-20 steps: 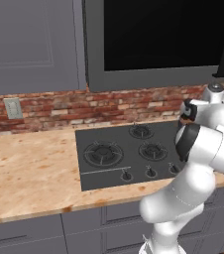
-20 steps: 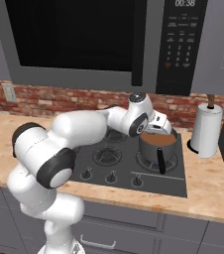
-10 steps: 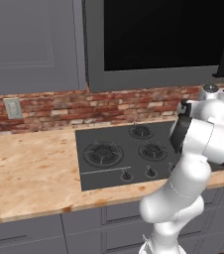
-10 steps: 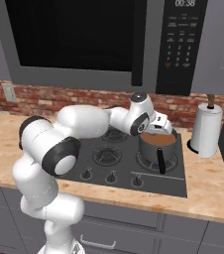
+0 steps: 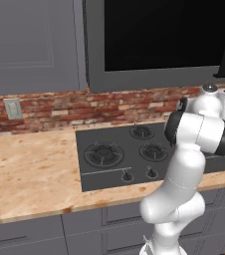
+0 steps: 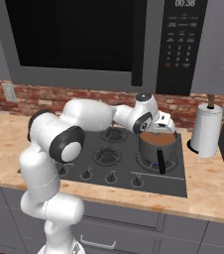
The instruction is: Pick up the sugar cube(s) and place them in the saucepan with hot chocolate.
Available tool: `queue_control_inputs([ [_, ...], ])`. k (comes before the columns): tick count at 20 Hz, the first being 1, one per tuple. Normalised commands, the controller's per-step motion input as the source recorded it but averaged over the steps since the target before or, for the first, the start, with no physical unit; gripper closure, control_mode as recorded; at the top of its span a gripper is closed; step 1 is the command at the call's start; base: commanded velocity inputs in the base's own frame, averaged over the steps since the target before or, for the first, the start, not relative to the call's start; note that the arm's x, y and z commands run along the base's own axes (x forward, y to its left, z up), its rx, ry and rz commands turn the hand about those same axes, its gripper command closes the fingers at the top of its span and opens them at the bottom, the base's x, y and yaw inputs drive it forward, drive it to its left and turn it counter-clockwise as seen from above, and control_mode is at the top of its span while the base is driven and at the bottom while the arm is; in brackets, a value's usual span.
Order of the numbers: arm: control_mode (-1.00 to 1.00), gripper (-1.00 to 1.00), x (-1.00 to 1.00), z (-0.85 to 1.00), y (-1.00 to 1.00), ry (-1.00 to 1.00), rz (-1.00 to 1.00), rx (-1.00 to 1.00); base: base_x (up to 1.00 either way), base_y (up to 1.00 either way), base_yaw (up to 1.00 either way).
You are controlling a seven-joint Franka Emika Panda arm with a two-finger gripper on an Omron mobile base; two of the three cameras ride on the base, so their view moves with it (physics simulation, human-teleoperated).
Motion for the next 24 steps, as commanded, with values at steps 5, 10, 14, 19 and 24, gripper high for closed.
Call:
queue_control_inputs([
  [5, -1.00, 1.00, 0.12, -0.07, -0.17, 0.04, 0.01, 0.00, 0.00, 0.00, 0.00],
  [10, -1.00, 1.00, 0.01, -0.01, -0.07, 0.00, 0.00, 0.00, 0.00, 0.00, 0.00],
  [14, -1.00, -1.00, 0.00, -0.05, 0.00, 0.01, 0.00, 0.00, 0.00, 0.00, 0.00],
  [19, -1.00, -1.00, 0.00, -0.10, 0.00, 0.00, 0.00, 0.01, 0.00, 0.00, 0.00],
  [24, -1.00, -1.00, 0.00, -0.02, 0.00, 0.00, 0.00, 0.00, 0.00, 0.00, 0.00],
])
